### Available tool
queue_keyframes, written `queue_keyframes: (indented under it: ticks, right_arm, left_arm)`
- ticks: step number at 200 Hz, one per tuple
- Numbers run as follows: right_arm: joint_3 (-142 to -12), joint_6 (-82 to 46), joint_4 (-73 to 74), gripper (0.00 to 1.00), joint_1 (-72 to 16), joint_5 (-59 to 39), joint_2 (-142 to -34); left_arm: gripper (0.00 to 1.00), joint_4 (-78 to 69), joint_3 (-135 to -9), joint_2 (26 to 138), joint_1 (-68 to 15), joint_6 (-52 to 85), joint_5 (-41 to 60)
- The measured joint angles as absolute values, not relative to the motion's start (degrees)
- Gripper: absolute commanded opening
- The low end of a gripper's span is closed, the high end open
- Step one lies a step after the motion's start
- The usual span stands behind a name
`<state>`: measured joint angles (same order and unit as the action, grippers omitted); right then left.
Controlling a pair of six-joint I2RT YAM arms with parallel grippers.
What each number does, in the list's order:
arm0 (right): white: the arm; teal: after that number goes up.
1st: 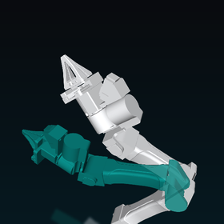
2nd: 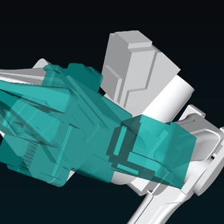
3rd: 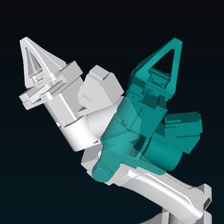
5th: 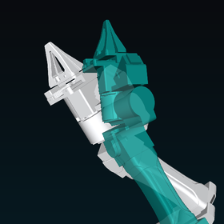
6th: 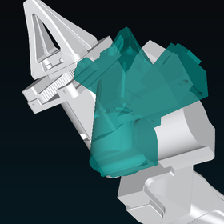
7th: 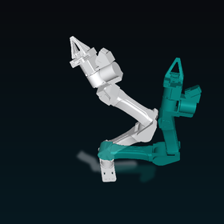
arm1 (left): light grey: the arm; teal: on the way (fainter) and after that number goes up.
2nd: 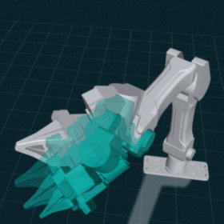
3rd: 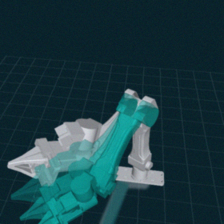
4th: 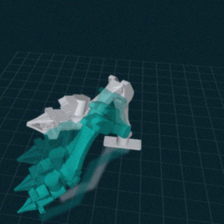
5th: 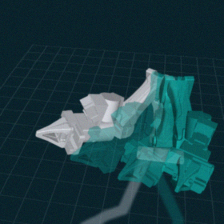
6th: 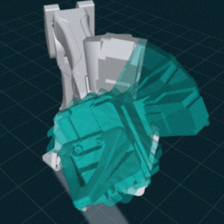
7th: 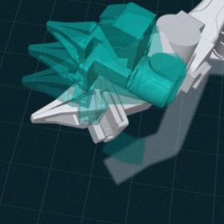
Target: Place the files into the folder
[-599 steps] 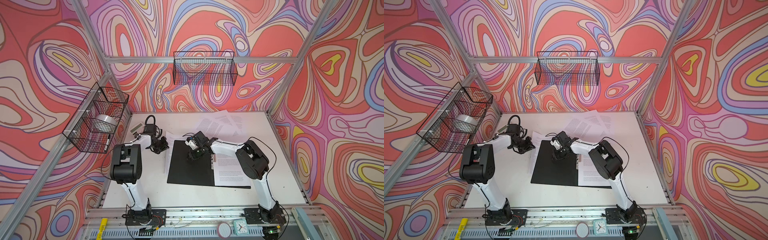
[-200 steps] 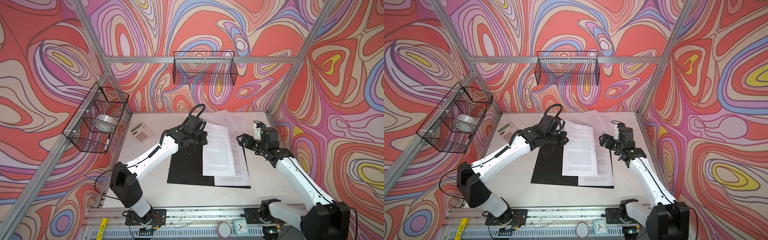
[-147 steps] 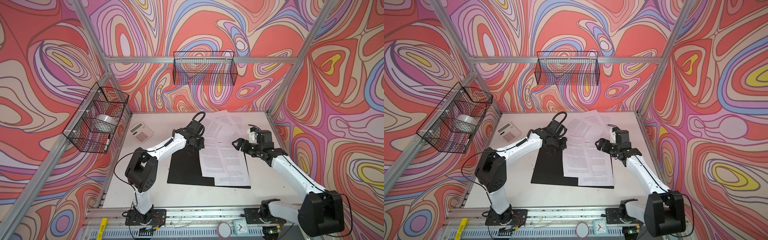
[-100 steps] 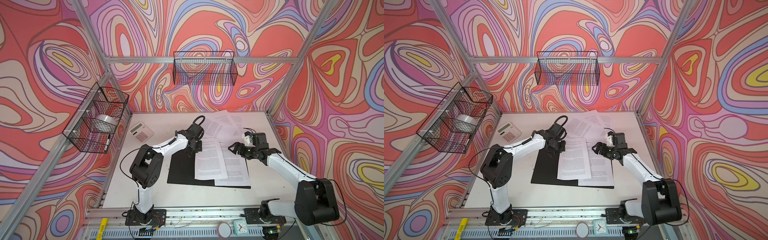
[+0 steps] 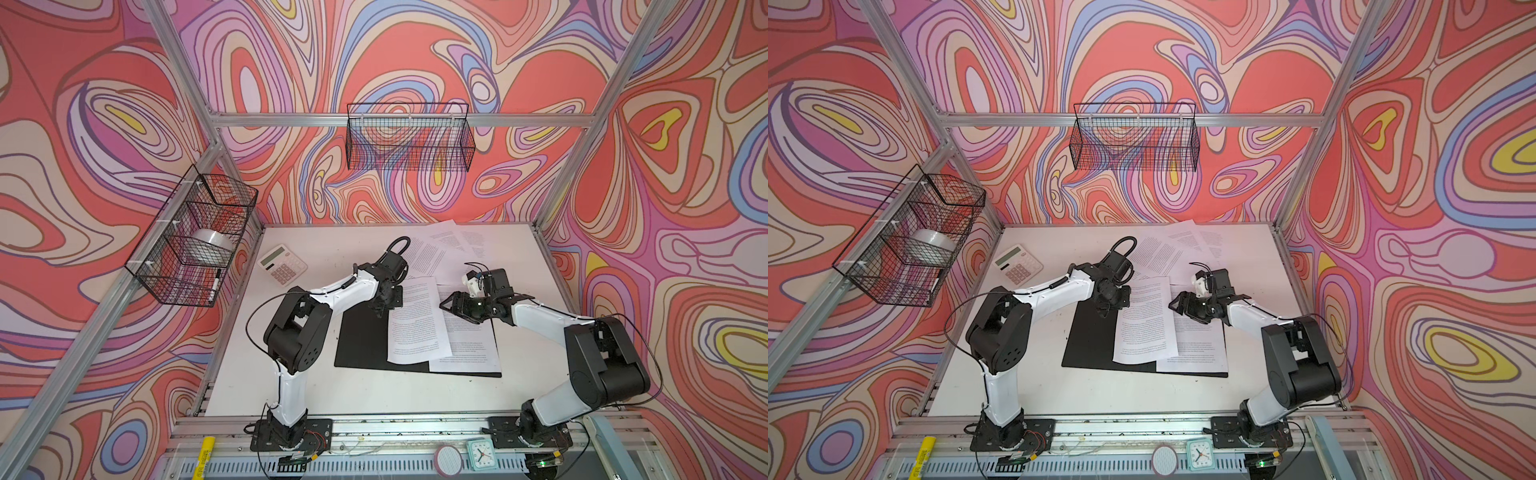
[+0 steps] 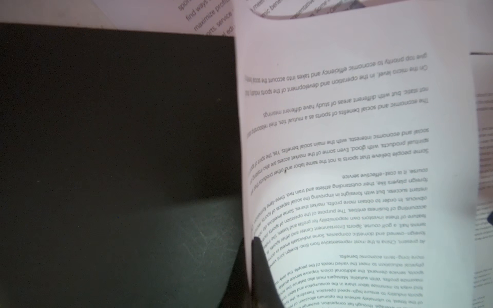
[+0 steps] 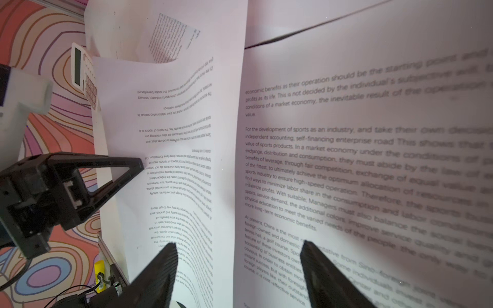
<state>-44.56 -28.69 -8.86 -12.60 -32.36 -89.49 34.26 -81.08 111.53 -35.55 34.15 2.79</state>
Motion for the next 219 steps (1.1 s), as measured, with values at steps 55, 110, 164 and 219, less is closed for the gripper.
queue_keyframes:
  ticks: [55,110,164,219]
  right_arm:
    - [-44.58,-30.72,-5.50,0.51,-14.31,-34.15,-91.68]
    - [-44.58,-31.75,-4.78,0.35,-14.87,-34.44,-92.38]
    - [-44.56,-32.47,-4.58,0.30,-14.98,-34.50,-92.38]
    - [-43.79,-33.30,-3.49,0.25,-14.98,-34.72,-92.40]
  left_arm:
    - [0.00,32.71,-80.03,111.53,-35.55,34.79,4.27]
    - [0.00,31.44,-79.33,111.53,-35.55,35.59,5.19]
    - [0.00,30.94,-79.07,111.53,-35.53,36.32,5.67]
    - [0.00,30.15,-78.59,111.53,-35.53,36.91,6.22]
